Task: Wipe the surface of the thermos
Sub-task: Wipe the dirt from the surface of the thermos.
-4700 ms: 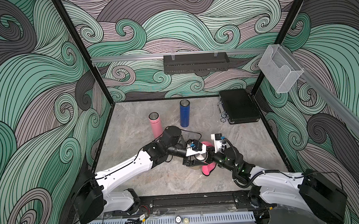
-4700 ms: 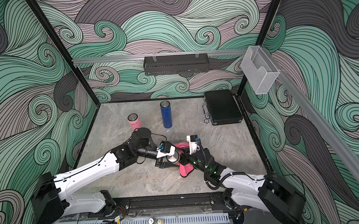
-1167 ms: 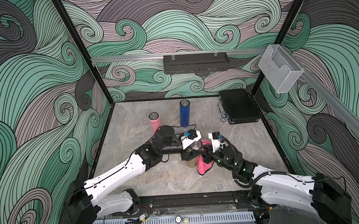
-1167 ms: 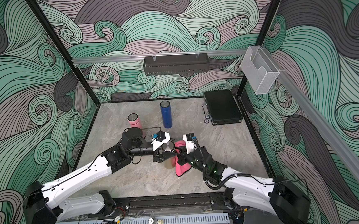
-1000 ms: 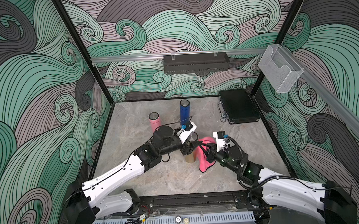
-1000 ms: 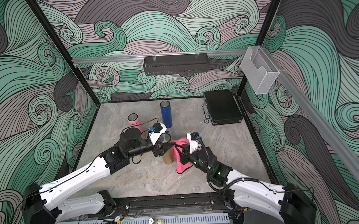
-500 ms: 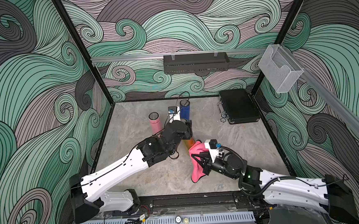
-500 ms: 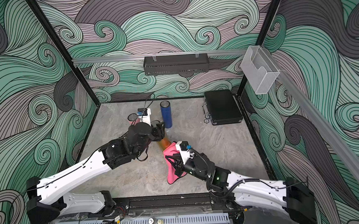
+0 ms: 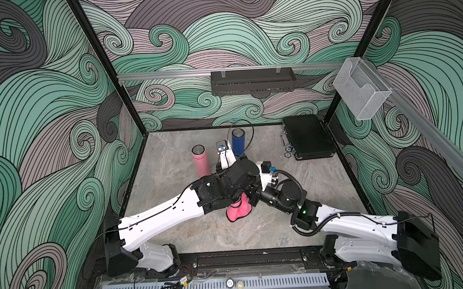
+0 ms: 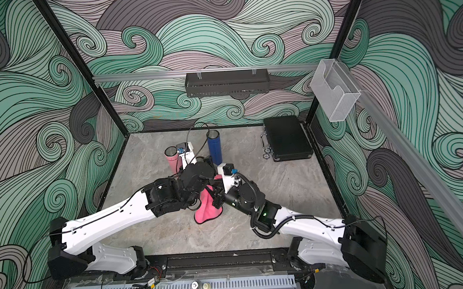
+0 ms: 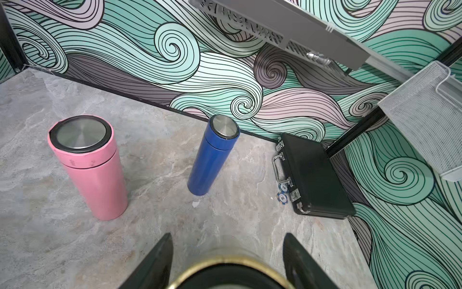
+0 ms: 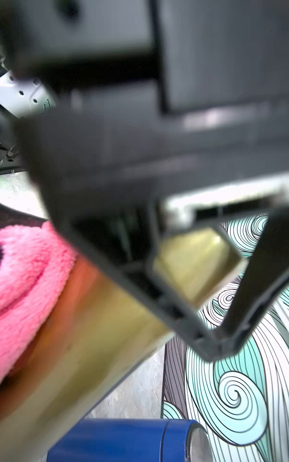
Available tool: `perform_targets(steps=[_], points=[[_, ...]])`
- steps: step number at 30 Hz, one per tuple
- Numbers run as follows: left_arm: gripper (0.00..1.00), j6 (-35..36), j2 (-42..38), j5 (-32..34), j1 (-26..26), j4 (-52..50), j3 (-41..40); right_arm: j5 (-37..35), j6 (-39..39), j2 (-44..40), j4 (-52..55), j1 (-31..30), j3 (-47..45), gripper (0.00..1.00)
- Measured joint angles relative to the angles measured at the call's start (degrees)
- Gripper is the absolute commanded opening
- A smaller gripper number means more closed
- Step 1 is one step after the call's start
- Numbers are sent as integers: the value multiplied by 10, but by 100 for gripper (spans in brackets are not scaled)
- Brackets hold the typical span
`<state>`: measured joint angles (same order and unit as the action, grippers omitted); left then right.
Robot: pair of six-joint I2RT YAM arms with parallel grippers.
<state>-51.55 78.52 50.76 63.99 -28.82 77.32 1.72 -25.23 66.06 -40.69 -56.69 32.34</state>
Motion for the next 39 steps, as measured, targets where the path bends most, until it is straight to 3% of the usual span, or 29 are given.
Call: perform_targets(steps=[9, 17, 28, 39], points=[[0, 57, 0, 3, 1, 52, -27, 47, -24, 23, -34, 11, 0, 0], [0, 88, 0, 7, 7, 66, -31, 53, -19, -8, -43, 4, -7, 0], [0, 90, 16, -21, 11, 23, -11, -11, -20, -7, -82, 11, -148, 0], [0, 89, 17, -33, 11, 21, 19, 14, 7, -92, -11, -3, -33, 0]])
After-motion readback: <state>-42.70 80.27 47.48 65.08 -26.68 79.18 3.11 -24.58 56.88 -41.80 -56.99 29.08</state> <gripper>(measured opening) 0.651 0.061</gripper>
